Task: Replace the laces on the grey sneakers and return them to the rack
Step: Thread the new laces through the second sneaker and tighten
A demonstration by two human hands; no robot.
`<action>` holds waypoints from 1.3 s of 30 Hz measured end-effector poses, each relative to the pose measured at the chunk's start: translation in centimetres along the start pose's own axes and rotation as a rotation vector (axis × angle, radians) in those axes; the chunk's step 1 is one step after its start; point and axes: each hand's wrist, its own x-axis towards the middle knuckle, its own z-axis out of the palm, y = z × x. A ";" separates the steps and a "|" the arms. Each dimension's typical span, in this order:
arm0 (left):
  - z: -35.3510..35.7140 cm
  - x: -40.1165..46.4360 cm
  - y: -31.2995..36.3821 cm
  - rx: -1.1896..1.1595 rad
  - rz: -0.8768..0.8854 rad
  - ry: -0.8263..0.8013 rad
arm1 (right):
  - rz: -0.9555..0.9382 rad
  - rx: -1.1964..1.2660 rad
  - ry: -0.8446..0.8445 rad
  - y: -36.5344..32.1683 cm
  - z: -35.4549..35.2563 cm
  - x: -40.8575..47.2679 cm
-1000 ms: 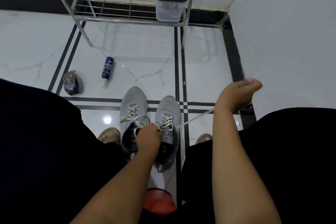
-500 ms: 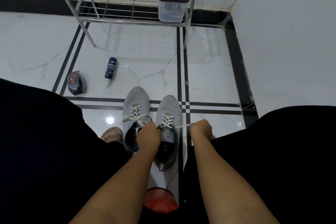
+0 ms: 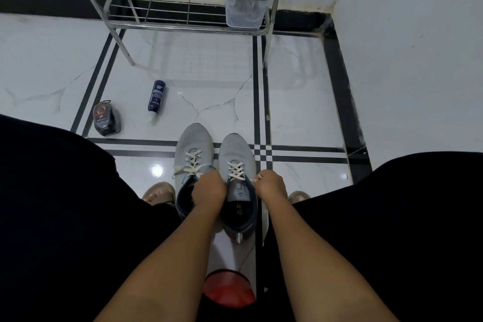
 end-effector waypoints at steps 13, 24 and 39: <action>-0.1 0.2 -0.2 -0.008 -0.027 -0.006 | 0.050 -0.018 -0.007 0.0 -0.3 -0.7; -0.7 -1.6 1.0 0.170 0.077 -0.028 | -0.294 0.491 0.306 -5.4 -5.6 -2.2; -0.3 -0.9 -0.8 -0.180 -0.075 -0.080 | -0.220 -0.198 0.104 -3.1 1.7 -4.0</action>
